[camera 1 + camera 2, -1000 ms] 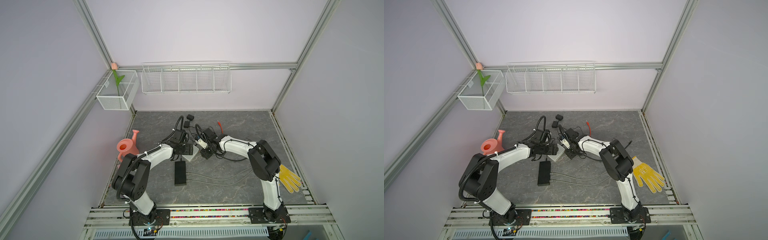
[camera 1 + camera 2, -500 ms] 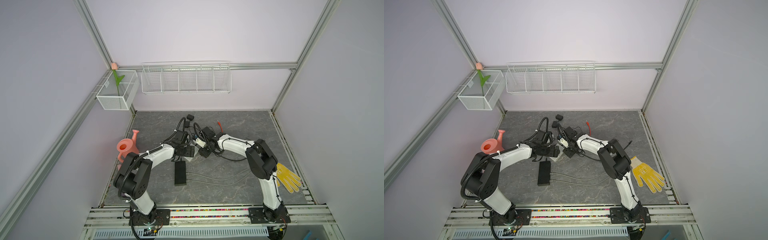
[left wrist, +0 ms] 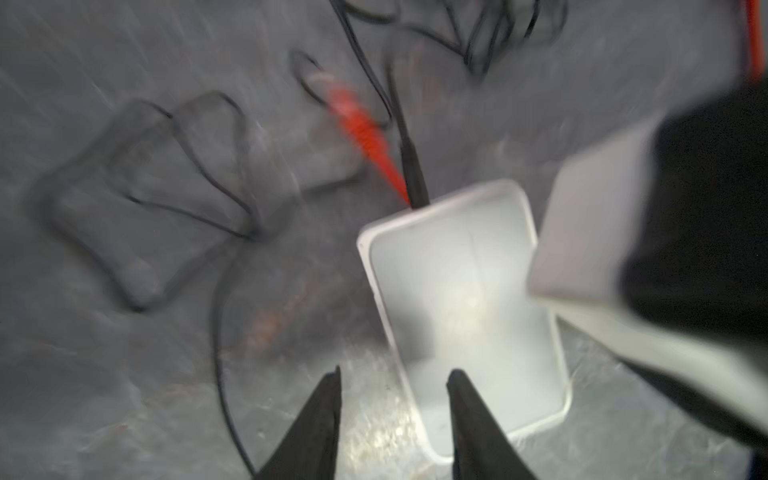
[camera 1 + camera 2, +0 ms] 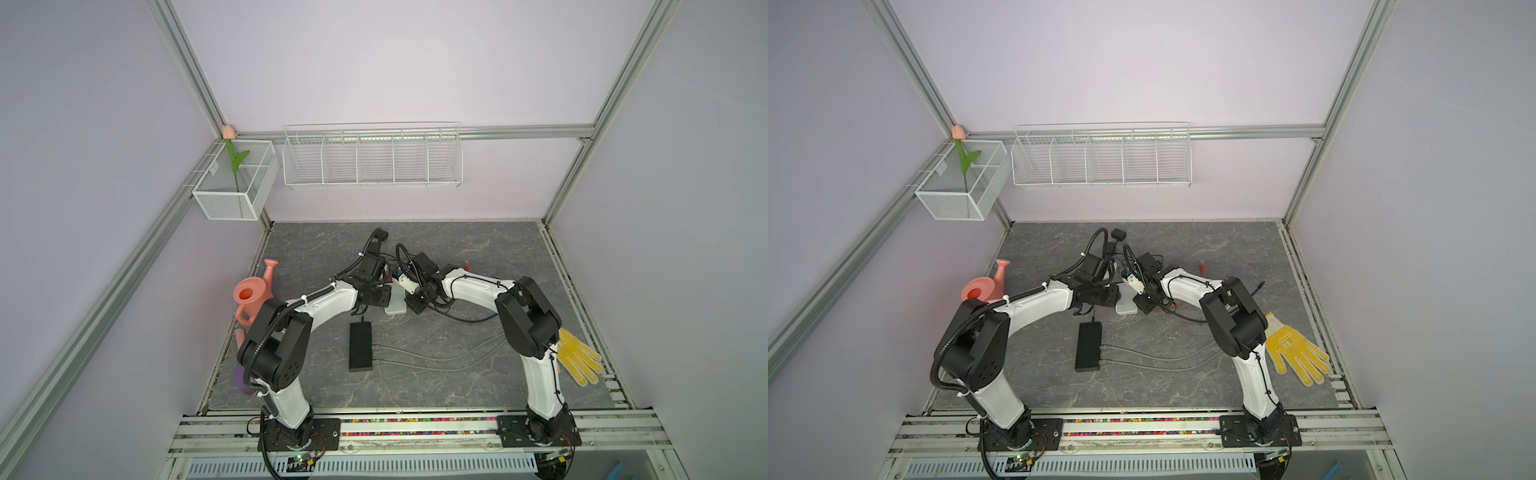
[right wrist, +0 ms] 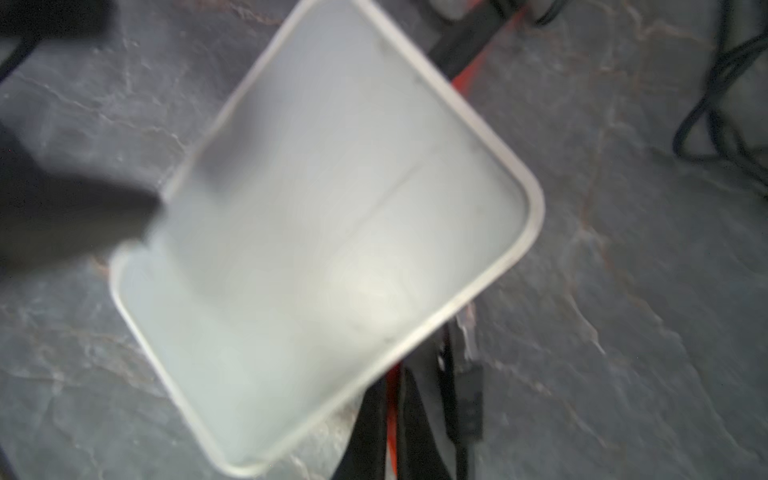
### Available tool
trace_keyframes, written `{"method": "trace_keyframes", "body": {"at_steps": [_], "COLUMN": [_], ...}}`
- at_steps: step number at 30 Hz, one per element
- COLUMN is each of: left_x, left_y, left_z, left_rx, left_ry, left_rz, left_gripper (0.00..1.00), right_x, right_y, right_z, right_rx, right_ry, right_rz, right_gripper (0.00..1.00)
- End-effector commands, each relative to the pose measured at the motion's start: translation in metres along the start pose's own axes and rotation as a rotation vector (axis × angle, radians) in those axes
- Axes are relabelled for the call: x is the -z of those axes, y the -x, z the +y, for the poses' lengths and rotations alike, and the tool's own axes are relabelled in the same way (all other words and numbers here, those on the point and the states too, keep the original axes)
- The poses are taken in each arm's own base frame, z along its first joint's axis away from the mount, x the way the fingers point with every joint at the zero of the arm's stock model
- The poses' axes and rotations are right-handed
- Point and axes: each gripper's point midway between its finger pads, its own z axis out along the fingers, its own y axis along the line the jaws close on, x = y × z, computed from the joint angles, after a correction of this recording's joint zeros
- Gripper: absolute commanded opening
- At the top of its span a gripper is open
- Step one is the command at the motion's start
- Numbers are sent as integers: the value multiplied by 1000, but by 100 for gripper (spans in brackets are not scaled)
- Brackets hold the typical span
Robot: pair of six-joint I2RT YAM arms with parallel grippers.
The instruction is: Insert the plug into the switch port
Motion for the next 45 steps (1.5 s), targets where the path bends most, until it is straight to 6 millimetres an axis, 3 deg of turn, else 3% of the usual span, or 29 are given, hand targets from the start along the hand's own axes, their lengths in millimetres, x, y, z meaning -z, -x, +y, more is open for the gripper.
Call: {"method": "trace_keyframes", "body": {"at_steps": [1,5,12,17,19,22,25,27,36,40,45], "left_x": [-2,2,23,36,42,55,64,60,16,8,-6], "left_y": [0,8,31,43,48,58,61,60,46,41,34], "left_z": [6,10,13,10,6,-6,-14,-19,-34,-42,-38], "left_rx": [-14,2,40,38,32,-13,-51,-73,-149,-194,-210], "left_ry": [47,73,66,56,38,-14,-33,-61,-72,-71,-25], "left_rz": [21,-16,-99,-120,-141,-188,-209,-196,-57,-23,29], "left_gripper": [72,42,32,32,34,56,68,77,82,84,85], "right_x": [-6,-5,9,30,37,49,53,49,34,35,39], "right_y": [-42,-59,-91,-85,-82,-76,-72,-71,-67,-70,-69], "right_z": [13,9,-13,-9,-11,-16,-18,-19,-14,-18,-18], "right_rx": [-20,-29,-112,-131,-140,-157,-165,-171,-181,-193,-200], "right_ry": [51,12,-60,-29,-39,-57,-51,-45,6,-9,1], "right_rz": [132,176,244,191,181,157,135,145,156,163,147], "right_gripper": [17,7,6,7,8,11,17,19,40,41,44]}}
